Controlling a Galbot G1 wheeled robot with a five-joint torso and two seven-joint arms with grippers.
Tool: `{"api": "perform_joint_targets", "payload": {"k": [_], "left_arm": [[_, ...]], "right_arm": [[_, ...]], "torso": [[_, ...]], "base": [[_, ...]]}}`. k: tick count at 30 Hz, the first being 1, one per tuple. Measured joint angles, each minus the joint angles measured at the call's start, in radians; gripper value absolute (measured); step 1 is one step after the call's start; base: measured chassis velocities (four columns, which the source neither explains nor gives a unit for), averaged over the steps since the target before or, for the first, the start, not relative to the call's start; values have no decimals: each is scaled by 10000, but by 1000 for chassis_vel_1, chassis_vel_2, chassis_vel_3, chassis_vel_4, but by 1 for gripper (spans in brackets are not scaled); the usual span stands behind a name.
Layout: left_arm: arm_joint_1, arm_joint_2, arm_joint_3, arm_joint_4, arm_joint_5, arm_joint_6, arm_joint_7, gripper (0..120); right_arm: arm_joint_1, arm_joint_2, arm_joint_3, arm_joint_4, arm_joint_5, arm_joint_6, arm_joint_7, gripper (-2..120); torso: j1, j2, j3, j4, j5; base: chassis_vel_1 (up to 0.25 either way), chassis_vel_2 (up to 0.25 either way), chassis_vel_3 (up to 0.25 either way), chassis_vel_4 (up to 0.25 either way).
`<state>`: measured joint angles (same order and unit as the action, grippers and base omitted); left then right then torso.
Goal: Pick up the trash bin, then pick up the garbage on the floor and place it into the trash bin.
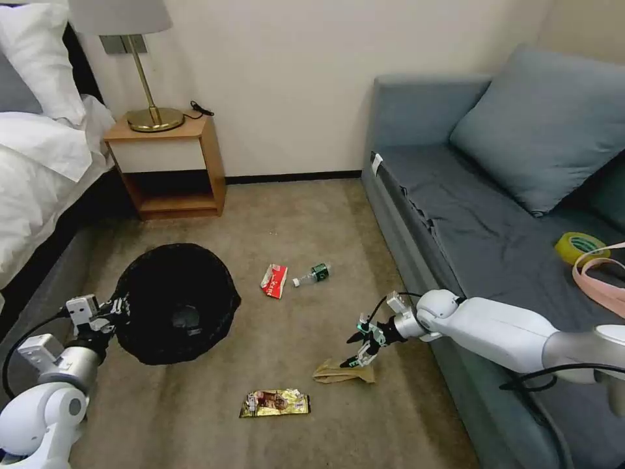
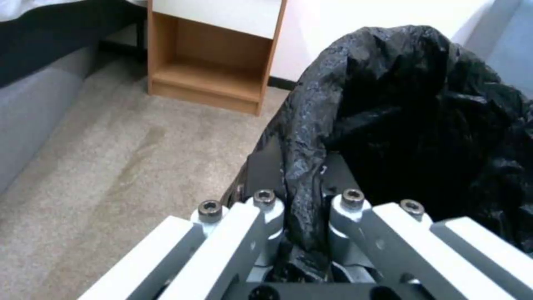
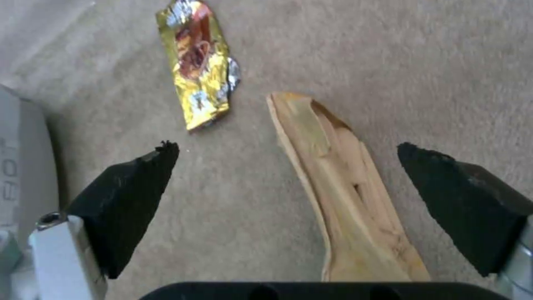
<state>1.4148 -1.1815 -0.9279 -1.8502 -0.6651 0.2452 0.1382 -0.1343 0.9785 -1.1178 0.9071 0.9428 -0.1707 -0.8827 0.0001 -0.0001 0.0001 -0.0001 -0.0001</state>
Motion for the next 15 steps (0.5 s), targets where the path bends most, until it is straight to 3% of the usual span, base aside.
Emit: {"api": "perform_joint_targets", "payload": {"k": [8,15], "left_arm": [[235,-80,-199,-119,0,-25,20,4],[334,-77,-345,-119,-29,-53,28,4]], "right_arm": [[-562,1119,491,-1624,-875,337,-171,100],[-816,1824,579,-2125,-1302,406,-327,100]], "torso": [[0,0,-1,0,0],[0,1,0,3,1]], "base": [[0,0,0,0],[0,0,0,0]]}}
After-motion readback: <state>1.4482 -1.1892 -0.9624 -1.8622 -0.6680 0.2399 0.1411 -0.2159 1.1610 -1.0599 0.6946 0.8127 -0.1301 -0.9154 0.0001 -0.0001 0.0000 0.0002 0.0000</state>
